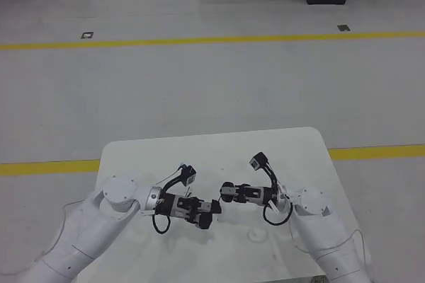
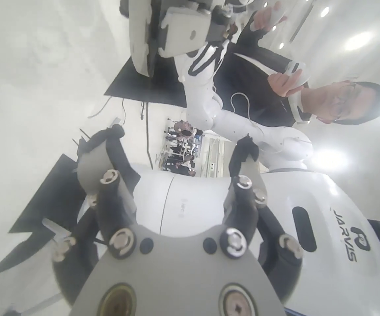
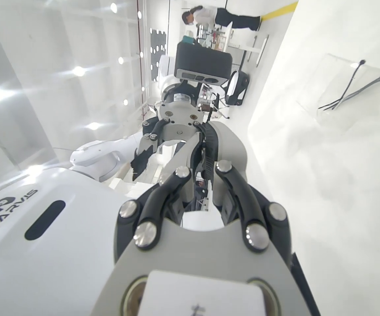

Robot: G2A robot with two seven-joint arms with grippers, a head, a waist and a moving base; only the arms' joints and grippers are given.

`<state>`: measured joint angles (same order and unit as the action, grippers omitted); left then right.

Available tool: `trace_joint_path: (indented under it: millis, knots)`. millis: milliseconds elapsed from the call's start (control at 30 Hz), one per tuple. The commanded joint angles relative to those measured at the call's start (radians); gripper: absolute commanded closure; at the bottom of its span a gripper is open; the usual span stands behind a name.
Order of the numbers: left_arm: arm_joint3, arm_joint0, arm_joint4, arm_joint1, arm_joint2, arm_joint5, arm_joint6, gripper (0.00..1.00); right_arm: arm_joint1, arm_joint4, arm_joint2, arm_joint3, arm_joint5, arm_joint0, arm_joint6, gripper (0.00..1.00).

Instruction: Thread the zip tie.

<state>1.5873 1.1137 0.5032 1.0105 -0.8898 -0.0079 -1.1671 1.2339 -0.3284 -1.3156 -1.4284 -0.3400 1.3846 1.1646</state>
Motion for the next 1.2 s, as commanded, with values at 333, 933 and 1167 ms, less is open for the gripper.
trace_joint_path:
  millis: [333,933,1167]
  knots:
    - [0.036,0.052,-0.018,-0.006,-0.025,-0.062,0.125,0.0,0.001,-0.006,-0.007,-0.009,0.0,0.033,-0.11,1.0]
    - [0.051,0.144,-0.121,0.014,-0.024,-0.306,0.516,0.0,0.047,-0.121,-0.08,-0.051,0.0,0.136,-0.279,1.0]
    - [0.032,0.145,-0.155,0.033,0.003,-0.332,0.645,0.0,0.084,-0.073,-0.078,-0.043,0.0,0.14,-0.344,1.0]
